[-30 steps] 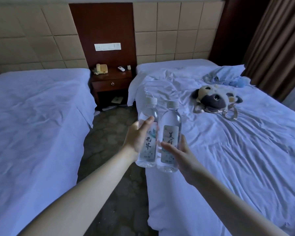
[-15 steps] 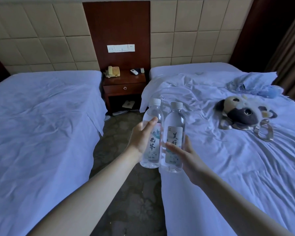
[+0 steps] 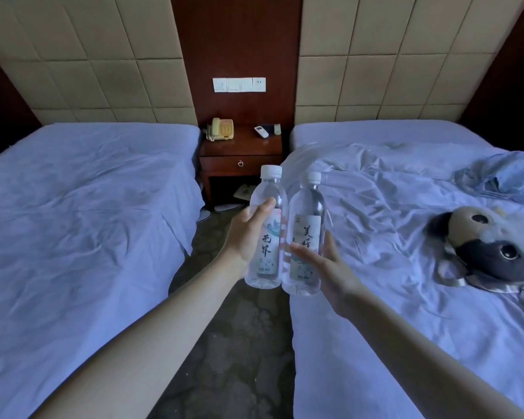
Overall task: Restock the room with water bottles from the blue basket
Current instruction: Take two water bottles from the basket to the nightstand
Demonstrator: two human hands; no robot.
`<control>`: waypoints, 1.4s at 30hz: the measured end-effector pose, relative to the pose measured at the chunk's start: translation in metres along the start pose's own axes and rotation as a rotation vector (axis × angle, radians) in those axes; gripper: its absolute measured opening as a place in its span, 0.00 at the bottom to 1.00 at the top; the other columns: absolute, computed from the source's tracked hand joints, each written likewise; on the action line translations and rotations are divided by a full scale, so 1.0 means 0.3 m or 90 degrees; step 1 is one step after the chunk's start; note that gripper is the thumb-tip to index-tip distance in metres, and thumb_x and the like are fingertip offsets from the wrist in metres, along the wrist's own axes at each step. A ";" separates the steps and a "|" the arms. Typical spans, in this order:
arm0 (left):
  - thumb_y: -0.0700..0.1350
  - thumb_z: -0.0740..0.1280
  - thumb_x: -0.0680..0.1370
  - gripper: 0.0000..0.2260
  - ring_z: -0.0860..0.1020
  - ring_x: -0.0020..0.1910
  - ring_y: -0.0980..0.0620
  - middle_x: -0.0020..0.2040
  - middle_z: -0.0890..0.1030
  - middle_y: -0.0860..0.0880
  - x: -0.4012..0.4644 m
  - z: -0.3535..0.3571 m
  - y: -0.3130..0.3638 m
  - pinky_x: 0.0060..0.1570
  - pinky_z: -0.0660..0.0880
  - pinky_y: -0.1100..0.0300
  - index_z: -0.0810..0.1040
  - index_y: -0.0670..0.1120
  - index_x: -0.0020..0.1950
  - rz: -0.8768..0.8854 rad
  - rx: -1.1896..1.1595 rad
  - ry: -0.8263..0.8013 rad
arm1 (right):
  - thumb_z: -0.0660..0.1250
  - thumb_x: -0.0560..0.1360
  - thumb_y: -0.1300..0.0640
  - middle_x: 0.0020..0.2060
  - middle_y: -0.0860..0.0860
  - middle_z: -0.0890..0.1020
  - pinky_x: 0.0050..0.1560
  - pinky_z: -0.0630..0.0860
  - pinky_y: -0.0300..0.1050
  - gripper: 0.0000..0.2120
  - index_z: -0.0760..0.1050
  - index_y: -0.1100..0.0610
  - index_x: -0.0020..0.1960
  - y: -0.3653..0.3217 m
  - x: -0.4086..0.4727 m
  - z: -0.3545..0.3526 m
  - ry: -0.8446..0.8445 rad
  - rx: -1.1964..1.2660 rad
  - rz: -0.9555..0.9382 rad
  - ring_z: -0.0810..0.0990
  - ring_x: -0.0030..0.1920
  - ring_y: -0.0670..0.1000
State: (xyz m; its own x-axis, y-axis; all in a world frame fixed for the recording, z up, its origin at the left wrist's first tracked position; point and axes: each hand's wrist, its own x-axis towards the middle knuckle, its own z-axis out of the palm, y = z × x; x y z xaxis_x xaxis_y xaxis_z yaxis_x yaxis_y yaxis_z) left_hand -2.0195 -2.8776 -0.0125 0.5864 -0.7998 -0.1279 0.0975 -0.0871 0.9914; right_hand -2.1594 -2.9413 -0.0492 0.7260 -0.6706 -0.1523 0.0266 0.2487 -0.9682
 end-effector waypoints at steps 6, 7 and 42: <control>0.61 0.62 0.70 0.24 0.83 0.43 0.44 0.44 0.84 0.43 0.249 -0.069 -0.002 0.48 0.78 0.50 0.80 0.43 0.52 -0.015 0.013 0.002 | 0.71 0.65 0.51 0.54 0.54 0.81 0.54 0.78 0.55 0.24 0.67 0.49 0.58 -0.010 0.265 0.018 -0.004 0.002 0.027 0.81 0.55 0.54; 0.60 0.62 0.72 0.22 0.83 0.43 0.44 0.44 0.84 0.43 0.298 -0.084 -0.002 0.48 0.78 0.51 0.80 0.44 0.51 -0.018 0.012 -0.001 | 0.71 0.65 0.51 0.54 0.54 0.81 0.55 0.78 0.55 0.24 0.67 0.49 0.58 -0.011 0.313 0.025 -0.001 0.001 0.030 0.81 0.55 0.54; 0.61 0.65 0.69 0.22 0.82 0.45 0.41 0.45 0.84 0.41 2.135 -0.440 0.160 0.54 0.77 0.42 0.79 0.45 0.51 -0.084 -0.064 0.031 | 0.70 0.73 0.55 0.57 0.53 0.78 0.49 0.79 0.44 0.24 0.64 0.51 0.64 -0.261 2.180 0.045 -0.043 -0.071 0.055 0.81 0.55 0.50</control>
State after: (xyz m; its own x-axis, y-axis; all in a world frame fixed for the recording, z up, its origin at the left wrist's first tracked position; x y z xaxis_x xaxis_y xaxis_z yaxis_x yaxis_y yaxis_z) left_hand -1.5331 -3.3158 -0.0504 0.6010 -0.7559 -0.2596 0.2537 -0.1275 0.9588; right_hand -1.6773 -3.3900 -0.0703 0.7672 -0.6003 -0.2257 -0.1117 0.2215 -0.9687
